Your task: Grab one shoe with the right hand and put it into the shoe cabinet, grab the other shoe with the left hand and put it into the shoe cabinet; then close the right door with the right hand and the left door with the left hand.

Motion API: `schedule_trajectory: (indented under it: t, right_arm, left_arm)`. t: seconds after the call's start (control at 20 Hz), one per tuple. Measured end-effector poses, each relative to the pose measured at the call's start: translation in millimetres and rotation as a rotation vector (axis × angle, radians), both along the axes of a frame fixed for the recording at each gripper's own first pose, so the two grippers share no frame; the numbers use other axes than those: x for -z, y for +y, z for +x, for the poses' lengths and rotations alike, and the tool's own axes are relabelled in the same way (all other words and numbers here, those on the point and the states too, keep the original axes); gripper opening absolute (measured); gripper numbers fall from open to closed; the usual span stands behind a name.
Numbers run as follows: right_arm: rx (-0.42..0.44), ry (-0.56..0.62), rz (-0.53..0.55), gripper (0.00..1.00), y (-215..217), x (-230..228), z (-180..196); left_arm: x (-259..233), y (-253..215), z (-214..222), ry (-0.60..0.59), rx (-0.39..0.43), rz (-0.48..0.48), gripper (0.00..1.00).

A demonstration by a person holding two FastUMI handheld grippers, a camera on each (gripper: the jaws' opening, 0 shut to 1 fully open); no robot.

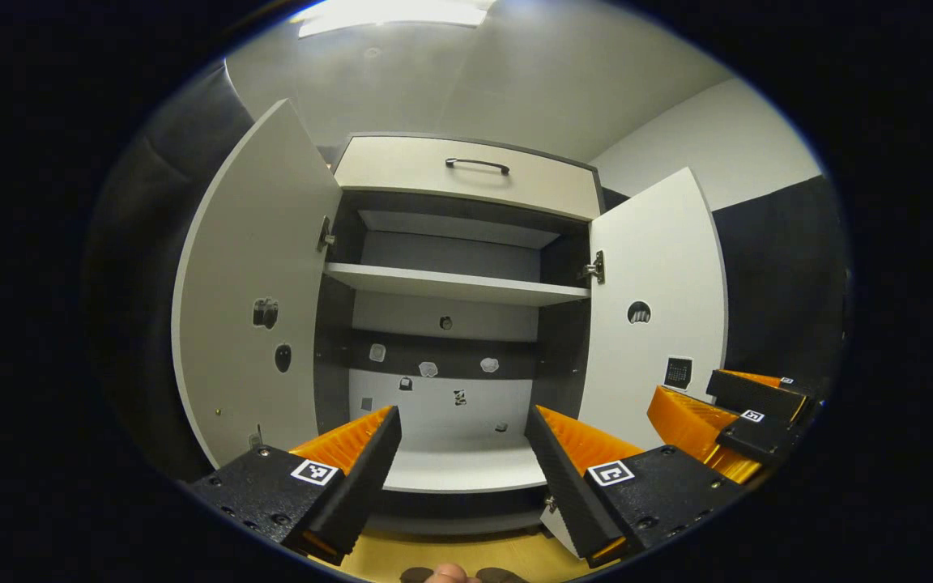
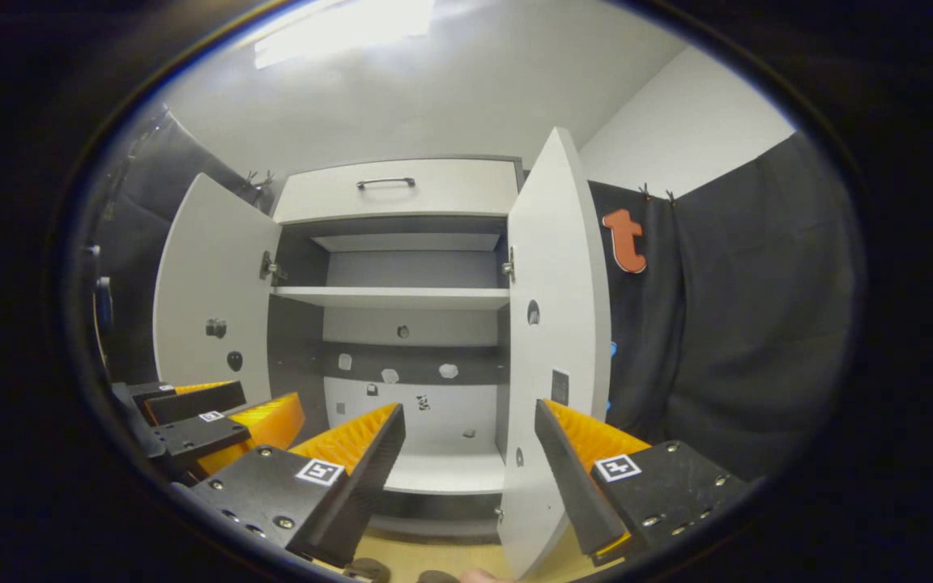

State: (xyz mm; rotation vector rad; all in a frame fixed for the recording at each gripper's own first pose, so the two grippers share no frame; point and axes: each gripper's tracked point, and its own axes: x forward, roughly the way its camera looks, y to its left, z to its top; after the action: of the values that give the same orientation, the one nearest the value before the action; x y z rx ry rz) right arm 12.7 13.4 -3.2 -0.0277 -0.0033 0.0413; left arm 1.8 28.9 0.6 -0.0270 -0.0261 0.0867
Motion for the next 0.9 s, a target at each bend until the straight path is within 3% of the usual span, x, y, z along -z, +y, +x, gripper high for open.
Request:
schedule_trajectory:
  t: [0.4,0.65,0.7,0.9]
  right_arm:
    - [-0.030,0.063,-0.016,0.95,5.8,38.9,3.1]
    - [-0.051,0.177,-0.038,0.97,6.4,102.5,-0.9]
    - [-0.055,0.209,-0.040,0.97,7.0,119.4,-1.6]
    - [-0.064,0.334,-0.046,0.95,5.2,184.7,-13.6]
  left_arm:
    - [-1.4,11.0,4.0,-0.004,-0.036,0.018,0.96]
    - [-7.0,33.5,2.9,-0.009,-0.093,0.052,0.96]
    - [-8.5,40.1,2.0,-0.011,-0.110,0.062,0.92]
    - [-13.5,65.2,-0.6,-0.019,-0.166,0.084,0.96]
